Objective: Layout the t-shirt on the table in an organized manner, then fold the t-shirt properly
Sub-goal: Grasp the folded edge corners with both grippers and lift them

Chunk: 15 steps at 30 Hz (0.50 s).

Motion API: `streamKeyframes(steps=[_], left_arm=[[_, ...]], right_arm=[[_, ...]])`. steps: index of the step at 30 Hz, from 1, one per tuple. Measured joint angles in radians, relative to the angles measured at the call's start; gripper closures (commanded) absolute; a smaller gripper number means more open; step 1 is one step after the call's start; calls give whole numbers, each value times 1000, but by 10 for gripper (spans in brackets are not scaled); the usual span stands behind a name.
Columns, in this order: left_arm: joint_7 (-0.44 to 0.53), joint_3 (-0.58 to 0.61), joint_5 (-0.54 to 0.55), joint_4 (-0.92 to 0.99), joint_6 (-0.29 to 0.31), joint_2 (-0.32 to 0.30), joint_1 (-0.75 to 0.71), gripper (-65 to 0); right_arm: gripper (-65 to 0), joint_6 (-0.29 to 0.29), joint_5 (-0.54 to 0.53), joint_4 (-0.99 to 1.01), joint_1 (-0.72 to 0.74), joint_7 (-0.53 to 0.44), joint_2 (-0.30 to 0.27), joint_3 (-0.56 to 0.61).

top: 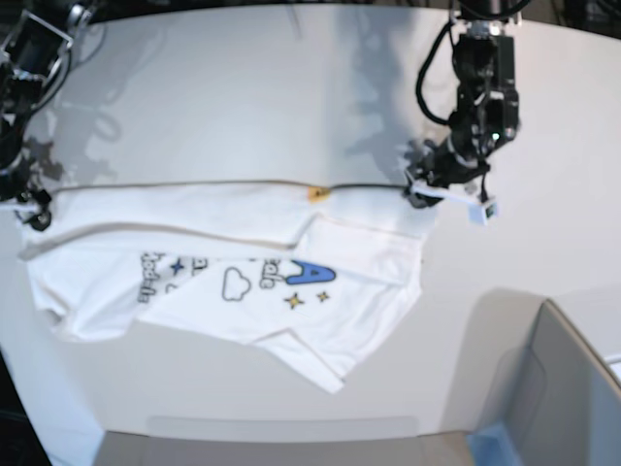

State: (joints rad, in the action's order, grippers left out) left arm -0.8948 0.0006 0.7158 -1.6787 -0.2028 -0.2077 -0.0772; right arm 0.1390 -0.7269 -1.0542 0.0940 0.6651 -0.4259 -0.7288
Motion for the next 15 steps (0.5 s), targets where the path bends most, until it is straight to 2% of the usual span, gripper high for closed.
streamKeyframes(steps=[3, 7, 11, 15], left_arm=[[29, -8, 3, 42, 1, -19, 9, -273], [86, -28, 6, 61, 5, -13, 13, -273], [88, -28, 10, 60, 8, -11, 11, -274], [97, -30, 6, 57, 7, 17, 13, -274]], right_arm=[[-338, 0, 0, 0, 0, 0, 0, 0], [-338, 0, 0, 0, 0, 0, -1, 0], [-337, 0, 0, 0, 0, 0, 0, 0], [-337, 0, 0, 0, 0, 0, 0, 0]])
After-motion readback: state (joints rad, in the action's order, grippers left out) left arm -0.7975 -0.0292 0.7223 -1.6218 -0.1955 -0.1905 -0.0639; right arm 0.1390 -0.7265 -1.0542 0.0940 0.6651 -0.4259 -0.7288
